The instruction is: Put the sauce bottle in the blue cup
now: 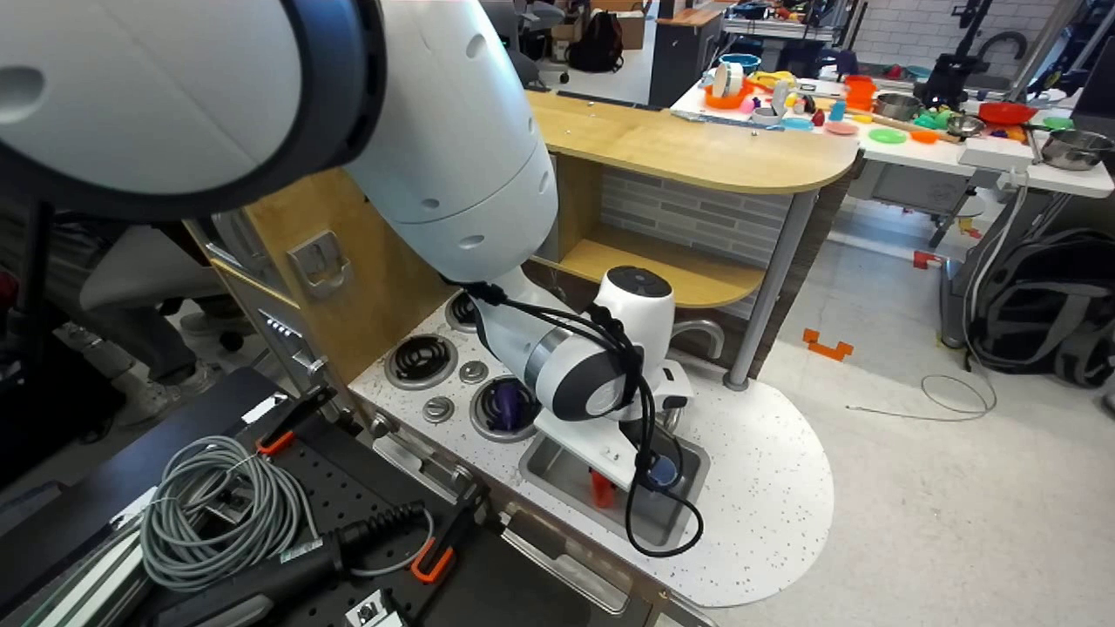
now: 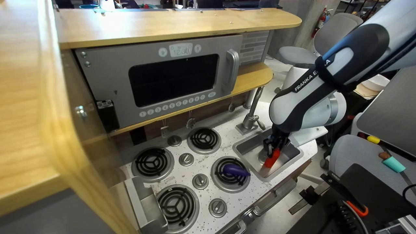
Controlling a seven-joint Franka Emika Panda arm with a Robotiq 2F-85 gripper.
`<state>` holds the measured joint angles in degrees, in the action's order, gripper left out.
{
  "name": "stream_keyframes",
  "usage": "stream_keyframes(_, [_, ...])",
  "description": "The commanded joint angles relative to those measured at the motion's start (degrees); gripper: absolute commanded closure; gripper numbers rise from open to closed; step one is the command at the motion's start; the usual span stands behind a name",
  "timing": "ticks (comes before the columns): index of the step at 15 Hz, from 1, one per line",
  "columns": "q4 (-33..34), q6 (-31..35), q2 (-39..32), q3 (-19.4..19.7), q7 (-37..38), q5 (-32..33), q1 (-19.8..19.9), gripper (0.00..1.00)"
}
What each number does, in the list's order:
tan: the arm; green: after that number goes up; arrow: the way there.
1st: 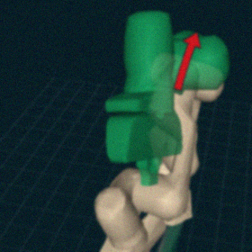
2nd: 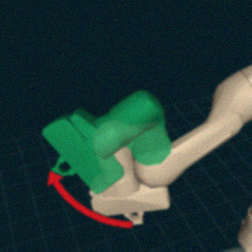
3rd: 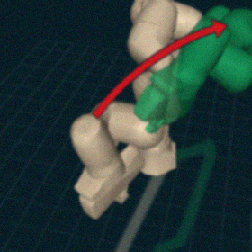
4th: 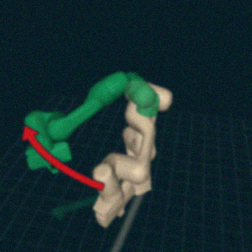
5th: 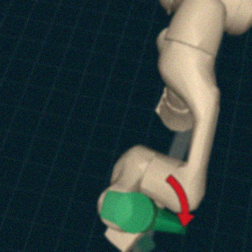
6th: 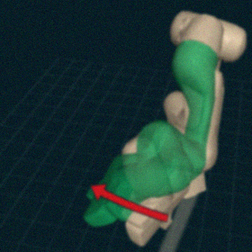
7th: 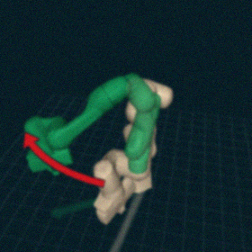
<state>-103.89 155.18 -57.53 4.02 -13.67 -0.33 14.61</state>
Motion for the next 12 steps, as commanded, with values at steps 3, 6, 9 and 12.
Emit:
stream_keyframes(3, [-3.79, -0.92, 7.41, -5.56, -0.18, -3.96, 4.67, 0.86])
stream_keyframes(6, [-3.01, -0.37, 8.95, -5.76, 1.89, -6.09, 4.88, 0.86])
stream_keyframes(9, [-2.16, -0.61, 9.92, -4.64, 4.16, -6.91, 4.57, 0.86])
stream_keyframes(12, [-1.06, -0.81, 9.74, -3.3, 6.99, -7.38, 4.1, 0.86])
